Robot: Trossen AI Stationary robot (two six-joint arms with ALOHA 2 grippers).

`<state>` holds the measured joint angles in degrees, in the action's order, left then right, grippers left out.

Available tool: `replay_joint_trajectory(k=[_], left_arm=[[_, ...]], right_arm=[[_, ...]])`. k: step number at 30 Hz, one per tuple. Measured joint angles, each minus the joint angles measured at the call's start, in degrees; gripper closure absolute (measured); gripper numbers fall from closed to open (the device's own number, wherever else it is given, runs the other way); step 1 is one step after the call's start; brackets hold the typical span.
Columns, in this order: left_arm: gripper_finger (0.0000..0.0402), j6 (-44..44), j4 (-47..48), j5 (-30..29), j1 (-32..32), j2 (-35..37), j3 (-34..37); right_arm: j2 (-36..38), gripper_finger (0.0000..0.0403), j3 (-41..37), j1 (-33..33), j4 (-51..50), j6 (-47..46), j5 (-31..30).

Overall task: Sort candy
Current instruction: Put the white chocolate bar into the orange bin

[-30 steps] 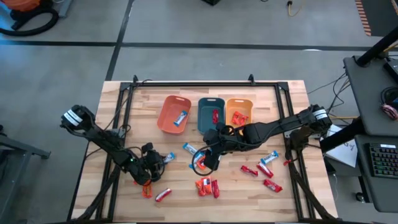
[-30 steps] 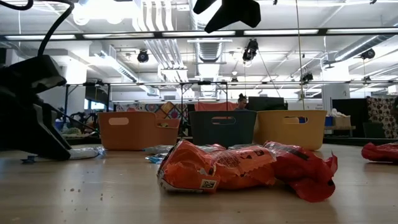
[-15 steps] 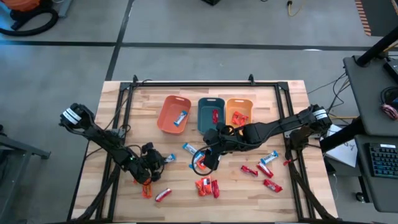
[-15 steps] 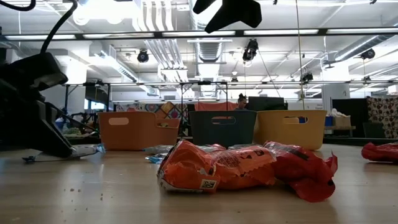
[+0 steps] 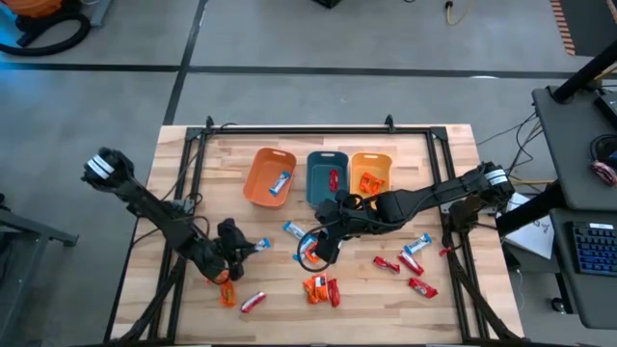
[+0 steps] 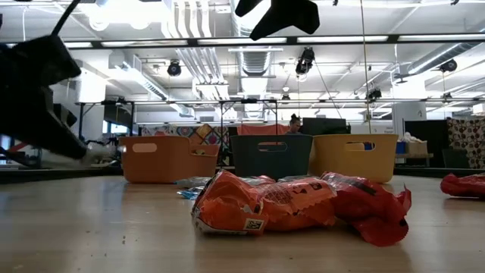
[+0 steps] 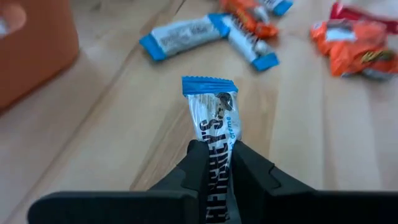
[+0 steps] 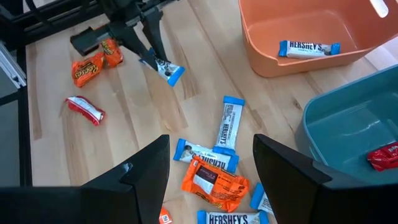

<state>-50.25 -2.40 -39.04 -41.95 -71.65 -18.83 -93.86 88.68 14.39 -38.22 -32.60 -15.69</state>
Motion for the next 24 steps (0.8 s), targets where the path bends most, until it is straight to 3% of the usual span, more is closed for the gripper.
replay_joint_trajectory(k=[8,13,18,24], left_arm=[[0.0366,3.5,0.8,-0.6,0.9,9.7,-3.5],[0.0366,6.5,16.1,-3.0,5.6,14.4,-14.2],[0.0366,8.5,37.5,-4.6,15.3,15.7,-25.5],[0.0366,20.2,33.9,2.7,32.7,16.1,-26.6]], right_arm=[[0.0,0.0184,0.0,0.0,0.0,-1.0,0.0],[0.0,0.0184,0.0,-0.1,0.0,-3.4,0.0],[0.4,0.0184,0.0,-0.4,0.0,-5.0,-0.9],[2.3,0.0184,0.0,-2.5,0.0,-3.5,-2.5]])
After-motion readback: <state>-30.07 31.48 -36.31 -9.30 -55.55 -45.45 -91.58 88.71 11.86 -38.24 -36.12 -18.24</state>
